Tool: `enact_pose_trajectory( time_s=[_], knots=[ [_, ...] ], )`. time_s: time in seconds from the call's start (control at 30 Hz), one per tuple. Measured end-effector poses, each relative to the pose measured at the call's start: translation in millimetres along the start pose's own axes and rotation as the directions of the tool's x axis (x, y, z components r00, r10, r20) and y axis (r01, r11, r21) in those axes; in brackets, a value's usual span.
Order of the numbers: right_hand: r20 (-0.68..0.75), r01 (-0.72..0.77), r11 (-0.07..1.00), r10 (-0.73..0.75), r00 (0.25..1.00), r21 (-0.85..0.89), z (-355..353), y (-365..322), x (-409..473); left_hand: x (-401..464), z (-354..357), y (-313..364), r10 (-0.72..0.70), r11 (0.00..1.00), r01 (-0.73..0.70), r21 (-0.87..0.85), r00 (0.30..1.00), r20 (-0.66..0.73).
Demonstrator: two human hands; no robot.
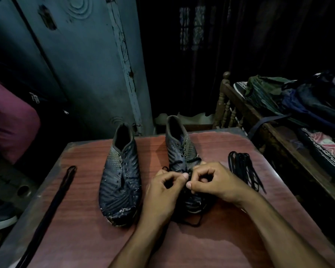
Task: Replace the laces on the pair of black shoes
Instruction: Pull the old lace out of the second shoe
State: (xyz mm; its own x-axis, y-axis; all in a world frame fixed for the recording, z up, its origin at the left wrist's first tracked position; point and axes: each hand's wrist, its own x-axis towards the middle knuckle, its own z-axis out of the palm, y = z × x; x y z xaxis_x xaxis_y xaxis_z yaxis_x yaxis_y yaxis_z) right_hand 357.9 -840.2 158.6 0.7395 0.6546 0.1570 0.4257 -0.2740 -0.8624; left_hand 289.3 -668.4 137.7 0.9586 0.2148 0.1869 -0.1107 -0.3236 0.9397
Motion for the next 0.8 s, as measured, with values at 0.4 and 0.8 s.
enact_pose_trajectory(
  time_s=[0.4, 0.8],
  knots=[
    [-0.305, -0.079, 0.996, 0.065, 0.95, -0.034, 15.7, -0.7, 5.4, 4.8, -4.5, -13.5, -0.141, 0.971, 0.112, -0.212, 0.982, -0.127],
    [-0.534, -0.127, 0.99, 0.144, 0.833, 0.069, 6.5, 6.5, 8.5, -0.2, -3.5, 3.5, -0.243, 0.892, 0.14, -0.43, 0.95, -0.195]
  ],
)
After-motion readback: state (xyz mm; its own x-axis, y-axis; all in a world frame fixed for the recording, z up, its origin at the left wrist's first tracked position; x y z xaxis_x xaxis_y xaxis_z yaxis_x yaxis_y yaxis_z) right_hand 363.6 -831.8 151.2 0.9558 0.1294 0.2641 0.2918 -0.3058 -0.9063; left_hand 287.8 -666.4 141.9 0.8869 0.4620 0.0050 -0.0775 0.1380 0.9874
